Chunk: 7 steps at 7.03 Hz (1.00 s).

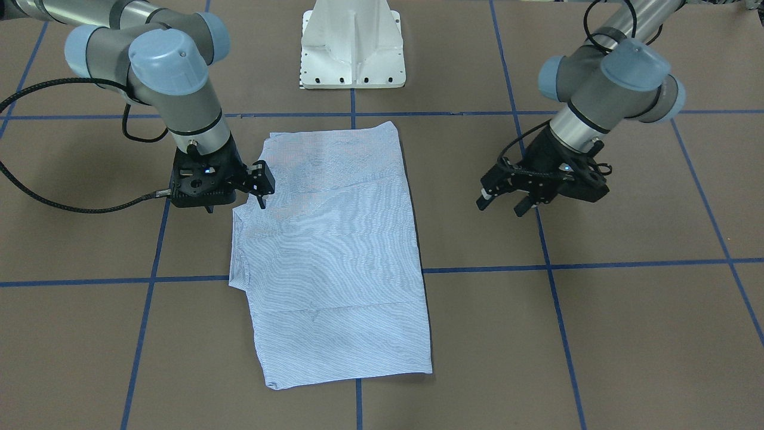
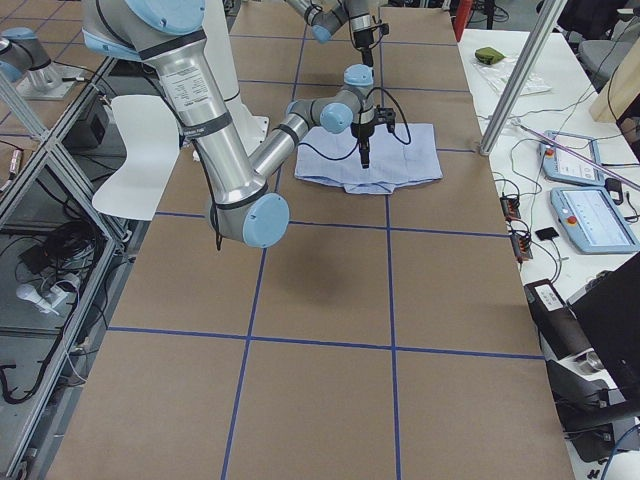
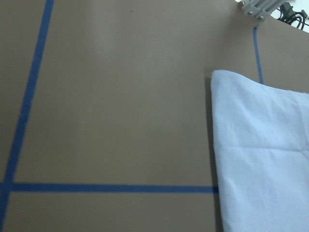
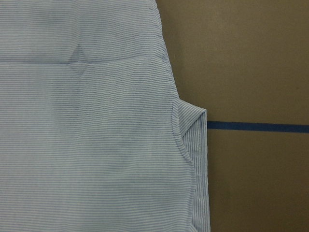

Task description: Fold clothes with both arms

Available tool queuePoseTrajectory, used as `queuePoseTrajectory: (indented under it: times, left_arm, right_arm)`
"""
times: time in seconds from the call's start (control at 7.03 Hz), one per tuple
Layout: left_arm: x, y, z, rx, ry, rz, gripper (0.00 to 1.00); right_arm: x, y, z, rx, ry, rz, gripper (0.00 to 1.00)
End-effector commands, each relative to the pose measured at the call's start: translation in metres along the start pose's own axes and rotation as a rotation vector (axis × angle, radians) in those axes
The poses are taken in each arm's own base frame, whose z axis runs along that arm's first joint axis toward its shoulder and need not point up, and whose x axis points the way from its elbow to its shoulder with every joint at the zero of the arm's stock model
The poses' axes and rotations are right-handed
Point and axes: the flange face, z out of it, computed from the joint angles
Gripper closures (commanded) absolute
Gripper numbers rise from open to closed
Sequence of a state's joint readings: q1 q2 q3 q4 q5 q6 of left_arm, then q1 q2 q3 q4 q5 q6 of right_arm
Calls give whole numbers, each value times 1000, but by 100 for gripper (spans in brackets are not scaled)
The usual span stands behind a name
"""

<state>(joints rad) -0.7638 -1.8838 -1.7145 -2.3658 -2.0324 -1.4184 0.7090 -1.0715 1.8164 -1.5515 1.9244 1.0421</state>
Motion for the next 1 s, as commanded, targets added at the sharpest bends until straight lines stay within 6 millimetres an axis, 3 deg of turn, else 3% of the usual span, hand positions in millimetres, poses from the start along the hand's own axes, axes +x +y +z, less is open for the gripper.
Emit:
queuePoseTrajectory:
  times: [0.0,0.14,0.28,0.43,0.57,0.85]
  left_arm:
    - [34,86,23,-96,37,-150,0]
    - [45,142,35,-109,44,-190,0]
    - [50,180,55,-128,-3,-249,0]
    - [76,221,76,-149,-49,-261,1]
    - [101,239,89,-159,-89,-254,4]
    - [106,241,95,-156,-107,-254,11]
  right_arm:
    - [21,29,-30,-15,-52,31,0]
    - [27,44,-47,-37,-90,54,0]
    - [26,50,-57,-50,-116,100,0]
    - [21,57,-63,-61,-133,107,0]
    - [22,63,-62,-66,-133,101,0]
    - [22,64,-62,-66,-133,103,0]
